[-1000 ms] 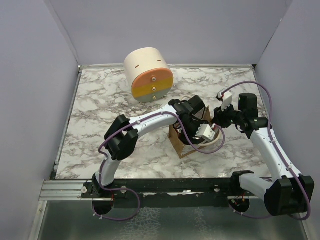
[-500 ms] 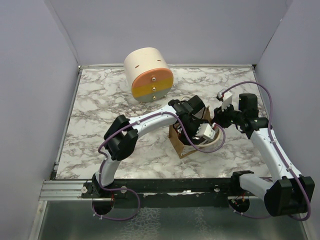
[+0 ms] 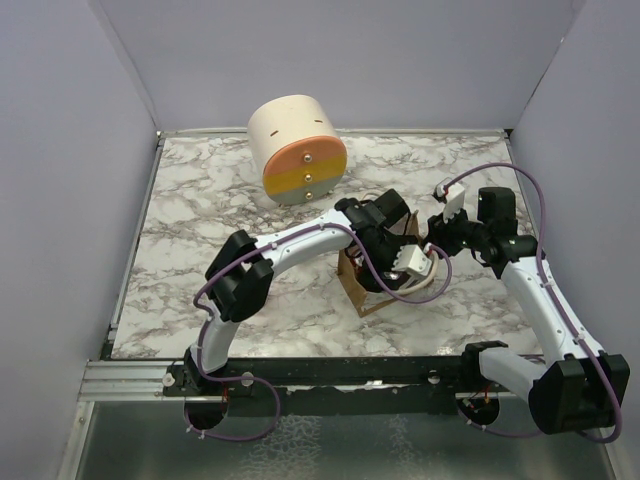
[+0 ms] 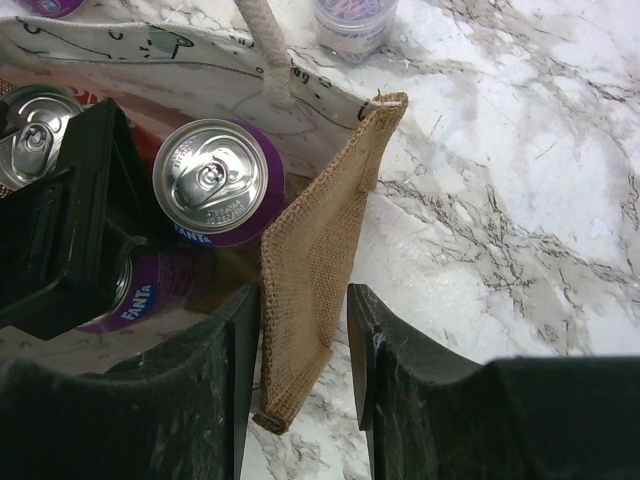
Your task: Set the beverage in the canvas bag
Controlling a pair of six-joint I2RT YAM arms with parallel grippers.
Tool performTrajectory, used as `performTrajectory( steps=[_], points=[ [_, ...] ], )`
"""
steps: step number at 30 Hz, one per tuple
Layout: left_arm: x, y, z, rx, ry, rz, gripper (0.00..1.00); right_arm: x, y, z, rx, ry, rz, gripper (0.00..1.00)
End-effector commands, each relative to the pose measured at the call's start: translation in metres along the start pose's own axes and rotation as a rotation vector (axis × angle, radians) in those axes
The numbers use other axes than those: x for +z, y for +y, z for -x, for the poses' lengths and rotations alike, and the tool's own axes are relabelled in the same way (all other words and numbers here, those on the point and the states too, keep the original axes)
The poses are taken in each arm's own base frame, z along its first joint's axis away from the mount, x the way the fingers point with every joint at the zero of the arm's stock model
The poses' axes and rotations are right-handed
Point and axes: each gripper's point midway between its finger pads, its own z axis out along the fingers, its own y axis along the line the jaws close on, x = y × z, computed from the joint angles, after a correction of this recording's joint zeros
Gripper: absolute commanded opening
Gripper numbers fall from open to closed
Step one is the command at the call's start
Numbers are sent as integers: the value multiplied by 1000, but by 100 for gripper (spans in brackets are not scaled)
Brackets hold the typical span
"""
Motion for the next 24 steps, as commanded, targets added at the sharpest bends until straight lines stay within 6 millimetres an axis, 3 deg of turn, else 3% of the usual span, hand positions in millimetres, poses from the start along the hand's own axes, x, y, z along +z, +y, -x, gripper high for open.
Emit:
performTrajectory(
  steps=[1,14,24],
  points=[
    [-24,-12,21,13,-36,3,85,-3,2,3,-19,-26,11,41],
    [-60,-6,47,52,-64,95,85,-3,2,3,-22,-28,4,40],
    [-107,7,55,67,-31,253,84,-3,4,4,-23,-30,20,40]
  ],
)
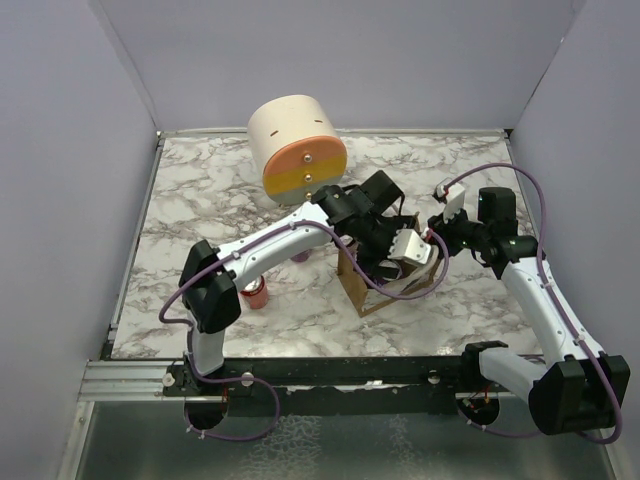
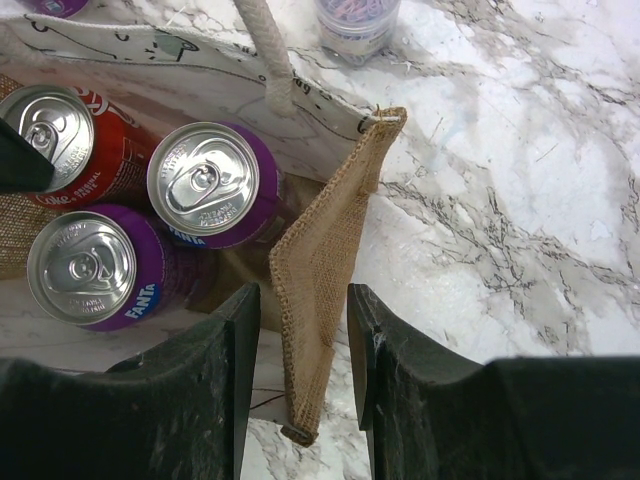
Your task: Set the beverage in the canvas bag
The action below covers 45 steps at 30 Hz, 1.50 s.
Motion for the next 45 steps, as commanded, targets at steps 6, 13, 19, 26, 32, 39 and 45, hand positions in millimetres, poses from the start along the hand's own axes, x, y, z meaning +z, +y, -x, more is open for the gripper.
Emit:
performTrajectory(
  steps=[6,13,19,26,32,39,45],
  points=[
    [-80,22,12,-48,-13,201,83,-3,4,6,-25,-26,27,41],
    [-136,8,-17,-165,-8,302,83,-5,3,14,-29,-33,34,43],
    [-172,3,-67,-314,4,444,83,-5,1,15,-24,-30,21,43],
    [-196,14,-136,-558,33,622,91,-7,-3,17,-17,-31,0,43],
    [-177,15,-176,-727,57,621,98,-5,-1,17,-13,-34,14,44],
    [-148,21,-197,-768,77,570,99,-3,0,15,-15,-35,16,44],
    [-122,20,-215,-791,98,503,99,-3,-1,15,-16,-38,14,44]
  ],
)
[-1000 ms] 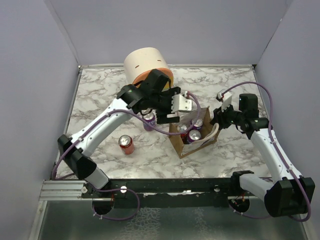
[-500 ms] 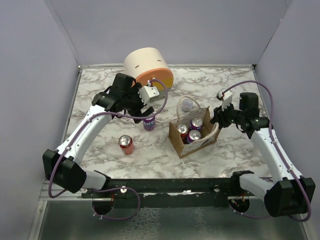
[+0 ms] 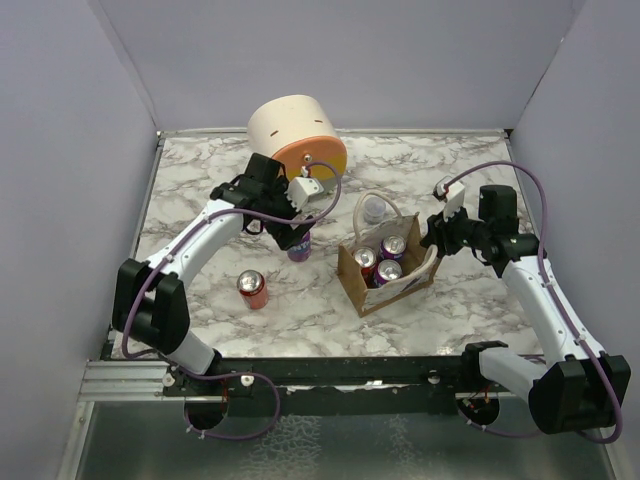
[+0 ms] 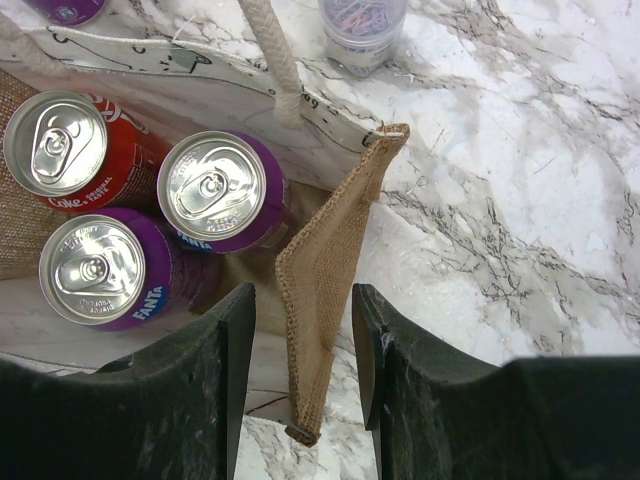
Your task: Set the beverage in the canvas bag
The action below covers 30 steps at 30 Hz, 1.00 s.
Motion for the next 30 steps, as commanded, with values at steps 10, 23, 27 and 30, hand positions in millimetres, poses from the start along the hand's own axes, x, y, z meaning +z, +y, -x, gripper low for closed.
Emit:
performTrajectory(
  steps=[10,23,27,30],
  points=[
    [40,1,-9,-29,5,-62,92,2,-3,5,-1,-24,-2,44],
    [46,-18,-3,-50,-29,-174,56,3,-3,1,0,-19,-7,44],
    [28,-15,12,4,-69,-150,35,2,-5,0,-3,-15,-20,44],
    [8,-9,29,55,-99,-115,19,1,-7,-1,-4,-13,-36,44]
  ],
)
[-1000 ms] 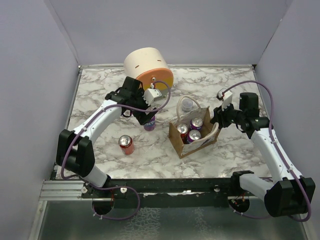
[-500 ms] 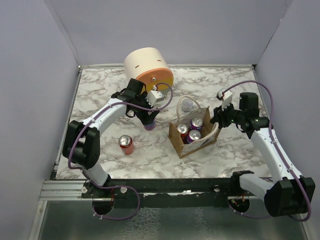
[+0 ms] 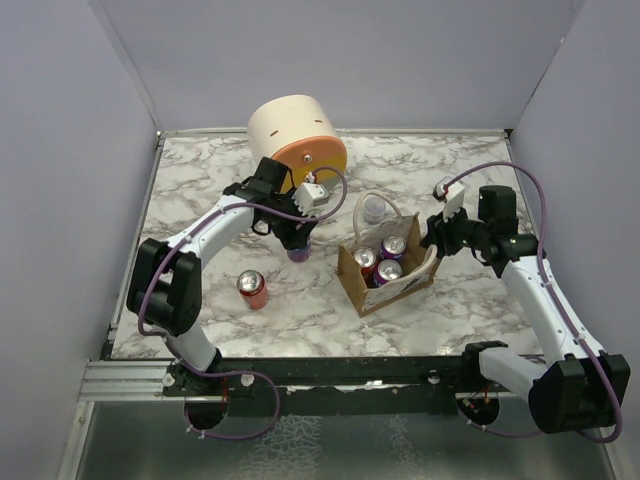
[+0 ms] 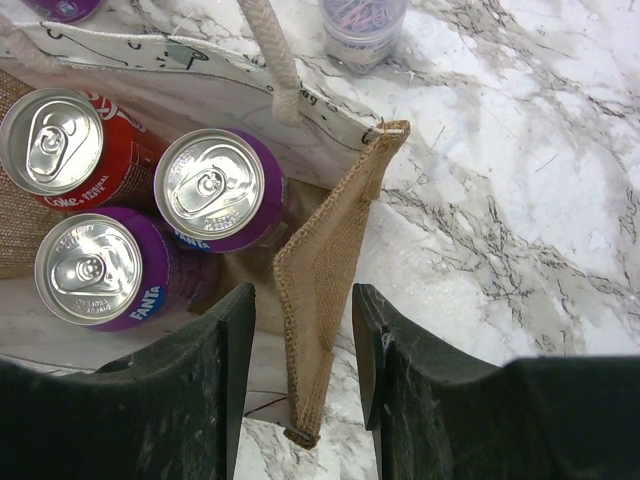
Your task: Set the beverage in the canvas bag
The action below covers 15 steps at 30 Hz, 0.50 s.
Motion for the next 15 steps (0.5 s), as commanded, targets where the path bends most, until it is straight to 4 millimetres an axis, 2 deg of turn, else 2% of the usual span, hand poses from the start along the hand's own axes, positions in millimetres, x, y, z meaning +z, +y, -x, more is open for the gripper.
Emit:
performTrajectory(
  steps=[1,5,9,15],
  points=[
    [-45,-5,46,116,-112,29,16,-1,-7,0,-6,-14,-40,44],
    [-86,-7,84,196,-210,83,0,0,-13,0,-4,-4,-66,43],
    [-128,-19,120,252,-325,109,0,-2,-20,2,-1,-1,-102,38],
    [-172,-47,160,277,-442,54,0,-4,-29,3,6,3,-153,29]
  ],
)
